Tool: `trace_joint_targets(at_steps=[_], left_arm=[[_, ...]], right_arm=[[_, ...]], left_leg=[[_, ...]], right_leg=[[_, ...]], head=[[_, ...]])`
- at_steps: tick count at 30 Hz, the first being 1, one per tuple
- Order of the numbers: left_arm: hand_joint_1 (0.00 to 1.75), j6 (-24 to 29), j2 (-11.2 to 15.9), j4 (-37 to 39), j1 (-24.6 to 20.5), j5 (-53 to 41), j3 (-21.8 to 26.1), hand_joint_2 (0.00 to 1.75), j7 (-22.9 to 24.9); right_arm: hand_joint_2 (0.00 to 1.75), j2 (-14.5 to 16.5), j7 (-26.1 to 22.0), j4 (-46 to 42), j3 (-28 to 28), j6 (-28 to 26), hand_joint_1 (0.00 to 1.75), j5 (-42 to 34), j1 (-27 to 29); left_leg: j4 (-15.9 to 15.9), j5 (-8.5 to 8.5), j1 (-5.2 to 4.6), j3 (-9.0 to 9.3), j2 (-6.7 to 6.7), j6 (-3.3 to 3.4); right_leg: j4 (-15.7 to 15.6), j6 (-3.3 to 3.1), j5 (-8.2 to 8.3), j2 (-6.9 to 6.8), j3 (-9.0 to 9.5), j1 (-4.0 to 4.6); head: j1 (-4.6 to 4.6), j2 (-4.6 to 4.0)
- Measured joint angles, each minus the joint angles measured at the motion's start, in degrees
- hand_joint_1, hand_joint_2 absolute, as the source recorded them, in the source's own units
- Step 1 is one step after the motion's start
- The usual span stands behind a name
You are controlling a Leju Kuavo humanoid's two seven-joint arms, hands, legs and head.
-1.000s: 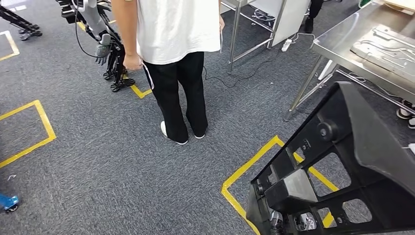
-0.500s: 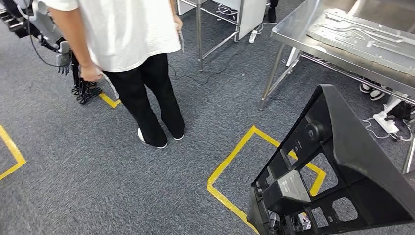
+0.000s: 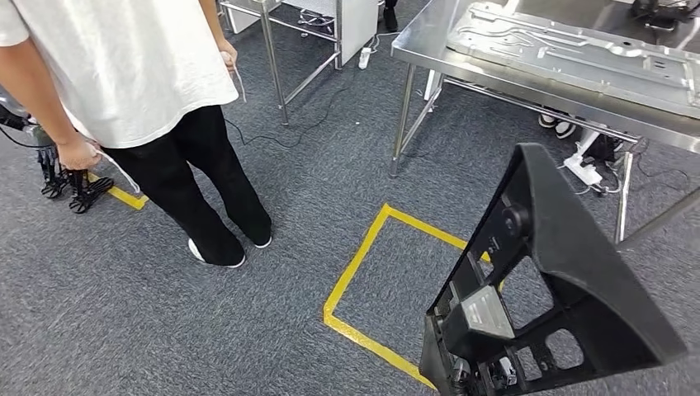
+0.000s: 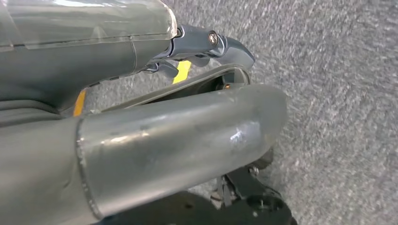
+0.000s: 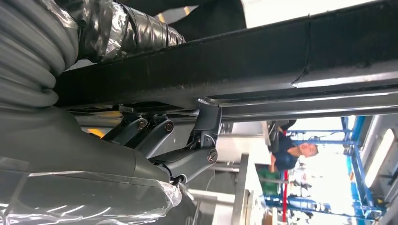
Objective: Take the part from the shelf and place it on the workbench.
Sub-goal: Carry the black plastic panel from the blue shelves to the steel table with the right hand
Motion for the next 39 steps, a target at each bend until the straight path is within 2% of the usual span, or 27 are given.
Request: trace_joint_targets(at_steps=[1, 3, 5, 6, 7, 9, 11, 12, 14, 16, 17, 19, 20, 21, 22, 23, 25, 27, 29, 30, 32, 34, 35, 36, 37, 38, 39], left_arm=[[0.0, -0.01, -0.07, 0.0, 0.01, -0.06, 0.01, 0.0, 0.01], [0.0, -0.01, -0.1, -0.01, 0.1, -0.16, 0.05, 0.0, 0.05], [0.0, -0.01, -0.1, -0.02, 0.23, -0.23, 0.15, 0.0, 0.14], [0.0, -0.01, -0.1, -0.01, 0.25, -0.25, 0.21, 0.0, 0.17], [0.0, -0.02, -0.12, -0.01, 0.25, -0.26, 0.27, 0.0, 0.19], [0.0, -0.05, -0.16, 0.0, 0.18, -0.28, 0.33, 0.0, 0.21], [0.0, -0.07, -0.18, 0.0, 0.17, -0.32, 0.37, 0.0, 0.27], [0.0, -0.07, -0.17, 0.0, 0.13, -0.34, 0.39, 0.0, 0.32], [0.0, -0.07, -0.16, 0.0, 0.01, -0.37, 0.43, 0.0, 0.4], [0.0, -0.07, -0.13, 0.0, -0.06, -0.43, 0.44, 0.0, 0.44], [0.0, -0.07, -0.11, 0.0, -0.03, -0.46, 0.45, 0.0, 0.46], [0.0, -0.08, -0.1, 0.0, 0.11, -0.51, 0.48, 0.0, 0.51], [0.0, -0.11, -0.1, 0.0, 0.23, -0.53, 0.49, 0.0, 0.53], [0.0, -0.14, -0.1, 0.0, 0.35, -0.56, 0.5, 0.0, 0.54], [0.0, -0.16, -0.1, 0.0, 0.42, -0.61, 0.5, 0.0, 0.55], [0.0, -0.18, -0.1, 0.0, 0.47, -0.68, 0.5, 0.0, 0.55], [0.0, -0.18, 0.04, 0.0, 0.48, -0.79, 0.51, 0.0, 0.56], [0.0, -0.2, 0.22, 0.0, 0.39, -0.85, 0.54, 0.0, 0.55], [0.0, -0.31, 0.26, 0.0, 0.16, -0.86, 0.54, 0.0, 0.54], [0.0, -0.4, 0.23, 0.0, 0.07, -0.86, 0.54, 0.0, 0.53], [0.0, -0.58, 0.16, 0.0, 0.09, -0.86, 0.54, 0.0, 0.45], [0.0, -0.64, 0.16, 0.0, 0.29, -0.87, 0.54, 0.0, 0.39], [0.0, -0.64, 0.17, 0.0, 0.4, -0.87, 0.55, 0.0, 0.38], [0.0, -0.66, 0.19, 0.0, 0.47, -0.89, 0.55, 0.0, 0.37], [0.0, -0.7, 0.2, 0.0, 0.49, -0.89, 0.56, 0.0, 0.36], [0.0, -0.76, 0.2, 0.0, 0.47, -0.9, 0.56, 0.0, 0.35], [0.0, -0.81, 0.19, 0.0, 0.41, -0.9, 0.55, 0.0, 0.34]], right_arm=[[1.75, -0.01, 0.01, 0.01, 0.0, -0.08, 1.75, 0.12, 0.01], [1.75, -0.02, 0.05, 0.07, 0.02, -0.14, 1.75, 0.21, -0.03], [1.75, -0.04, 0.11, 0.15, 0.02, -0.28, 1.75, 0.23, -0.02], [1.75, -0.05, 0.13, 0.2, 0.01, -0.36, 1.75, 0.23, 0.03], [1.75, -0.05, 0.14, 0.23, -0.02, -0.42, 1.75, 0.23, 0.07], [1.75, -0.06, 0.16, 0.26, -0.03, -0.44, 1.75, 0.23, 0.07], [1.75, -0.07, 0.24, 0.27, -0.01, -0.44, 1.75, 0.23, 0.05], [1.75, -0.07, 0.27, 0.28, 0.01, -0.44, 1.75, 0.23, 0.05], [1.75, -0.06, 0.34, 0.28, 0.03, -0.45, 1.75, 0.25, 0.13], [1.75, -0.05, 0.37, 0.28, 0.04, -0.46, 1.75, 0.27, 0.21], [1.75, -0.04, 0.38, 0.28, 0.08, -0.46, 1.75, 0.27, 0.22], [1.75, -0.02, 0.46, 0.28, 0.15, -0.46, 1.75, 0.27, 0.23], [1.75, -0.01, 0.52, 0.3, 0.17, -0.46, 1.75, 0.27, 0.24], [1.75, 0.0, 0.59, 0.31, 0.18, -0.47, 1.75, 0.27, 0.25], [1.75, 0.0, 0.64, 0.33, 0.18, -0.48, 1.75, 0.26, 0.26], [1.75, 0.0, 0.68, 0.34, 0.18, -0.48, 1.75, 0.26, 0.26], [1.75, 0.0, 0.69, 0.35, 0.19, -0.48, 1.75, 0.27, 0.25], [1.75, 0.01, 0.69, 0.36, 0.22, -0.48, 1.75, 0.27, 0.25], [1.75, 0.03, 0.72, 0.36, 0.23, -0.49, 1.75, 0.27, 0.35], [1.75, 0.04, 0.73, 0.36, 0.23, -0.53, 1.75, 0.27, 0.44], [1.75, 0.02, 0.78, 0.36, 0.23, -0.64, 1.75, 0.28, 0.49], [1.75, 0.0, 0.84, 0.37, 0.24, -0.7, 1.75, 0.31, 0.43], [1.75, 0.0, 0.86, 0.38, 0.24, -0.7, 1.75, 0.32, 0.42], [1.75, 0.0, 0.88, 0.38, 0.22, -0.71, 1.75, 0.31, 0.46], [1.75, 0.0, 0.9, 0.39, 0.21, -0.72, 1.75, 0.3, 0.49], [1.75, 0.0, 0.91, 0.39, 0.21, -0.73, 1.75, 0.3, 0.52], [1.75, 0.0, 0.91, 0.39, 0.21, -0.76, 1.75, 0.3, 0.52]], left_leg=[[-0.53, 0.29, 0.19, 0.16, 0.85, 0.33], [-0.99, 0.47, 0.22, 0.28, 2.52, 0.78], [-0.93, 0.32, 0.12, 0.26, 4.31, 0.76], [-0.87, 0.21, 0.12, 0.29, 5.14, 0.64], [-0.78, 0.07, 0.16, 0.36, 5.9, 0.46], [-0.42, -0.38, 0.2, 0.64, 7.17, -0.06], [0.03, -0.93, -0.02, 0.85, 8.07, -0.81], [0.13, -1.12, -0.11, 1.02, 8.45, -1.17], [0.04, -1.36, -0.04, 1.51, 9.22, -1.83], [1.48, -2.79, 0.24, 1.25, 7.8, -2.36], [3.77, -4.36, 0.34, 0.25, 6.37, -2.51], [11.25, -8.2, 0.41, -3.26, 3.8, -2.61], [14.69, -9.29, 0.4, -5.01, 3.35, -2.62], [16.57, -9.29, 0.4, -6.09, 3.13, -2.56], [16.25, -8.08, 0.38, -6.22, 2.99, -2.42], [13.63, -5.91, 0.36, -5.32, 2.66, -2.16], [5.86, -1.86, 0.3, -2.4, 0.28, -1.34], [1.64, -0.63, 0.17, -0.84, -1.67, -0.79], [1.07, -0.61, 0.0, -0.57, -1.09, -0.48], [0.66, -0.34, 0.06, -0.38, -0.44, -0.21], [-0.31, 0.27, 0.3, 0.01, 1.09, 0.54], [-0.61, 0.41, 0.23, 0.03, 2.7, 0.95], [-0.56, 0.36, 0.15, -0.04, 3.53, 0.96], [-0.5, 0.28, 0.11, -0.07, 4.36, 0.92], [-0.42, 0.16, 0.09, -0.05, 5.16, 0.83], [-0.3, 0.01, 0.1, 0.0, 5.9, 0.68], [-0.13, -0.2, 0.11, 0.12, 6.57, 0.48]], right_leg=[[1.43, 0.25, -1.03, -1.55, -0.72, 0.15], [7.69, 0.7, -4.64, -5.48, -3.81, 0.12], [13.94, 1.23, -7.02, -6.93, -6.91, -0.32], [14.48, 1.47, -6.62, -7.18, -7.12, -0.55], [12.82, 1.65, -5.23, -7.49, -6.2, -0.75], [5.16, 1.7, -1.67, -9.4, -1.98, -0.91], [-0.03, 1.25, -0.14, -11.15, 0.82, -0.68], [-0.49, 0.92, -0.28, -11.32, 0.99, -0.49], [-0.47, 0.24, -0.2, -10.15, 0.92, -0.36], [-0.79, -0.59, 0.09, -9.03, 1.0, -0.57], [-0.93, -1.0, 0.27, -8.5, 1.03, -0.68], [-0.92, -1.51, 0.44, -7.35, 0.86, -0.55], [-0.87, -1.61, 0.46, -6.58, 0.81, -0.43], [-0.79, -1.67, 0.45, -5.73, 0.8, -0.31], [-0.69, -1.69, 0.43, -4.82, 0.83, -0.22], [-0.58, -1.67, 0.39, -3.91, 0.88, -0.15], [-0.35, -1.49, 0.31, -2.33, 0.89, -0.02], [-0.23, -0.93, 0.35, -1.06, 0.61, -0.09], [-0.47, -0.01, 0.67, 0.17, 0.24, -0.33], [-0.41, 0.35, 0.7, -0.14, 0.1, -0.38], [1.78, 0.79, -0.86, -3.24, -1.09, -0.21], [8.1, 1.08, -4.54, -6.51, -4.14, -0.33], [11.55, 1.3, -6.05, -6.92, -5.82, -0.49], [13.84, 1.51, -6.67, -7.07, -6.91, -0.65], [14.08, 1.68, -6.15, -7.22, -6.95, -0.76], [12.02, 1.77, -4.64, -7.53, -5.75, -0.85], [8.15, 1.76, -2.67, -8.3, -3.55, -0.9]], head=[[0.05, -0.01], [0.15, -0.01], [0.16, -0.01], [0.16, -0.01], [0.16, -0.01], [0.16, -0.01], [0.14, -0.02], [0.13, -0.02], [0.11, -0.01], [0.1, -0.01], [0.1, -0.01], [0.09, -0.01], [0.09, -0.02], [0.09, -0.01], [0.09, -0.01], [0.09, -0.01], [0.1, -0.01], [0.1, -0.01], [0.08, -0.01], [0.09, -0.02], [0.17, -0.01], [0.23, -0.01], [0.22, 0.0], [0.22, -0.01], [0.22, 0.0], [0.22, 0.0], [0.23, -0.01]])
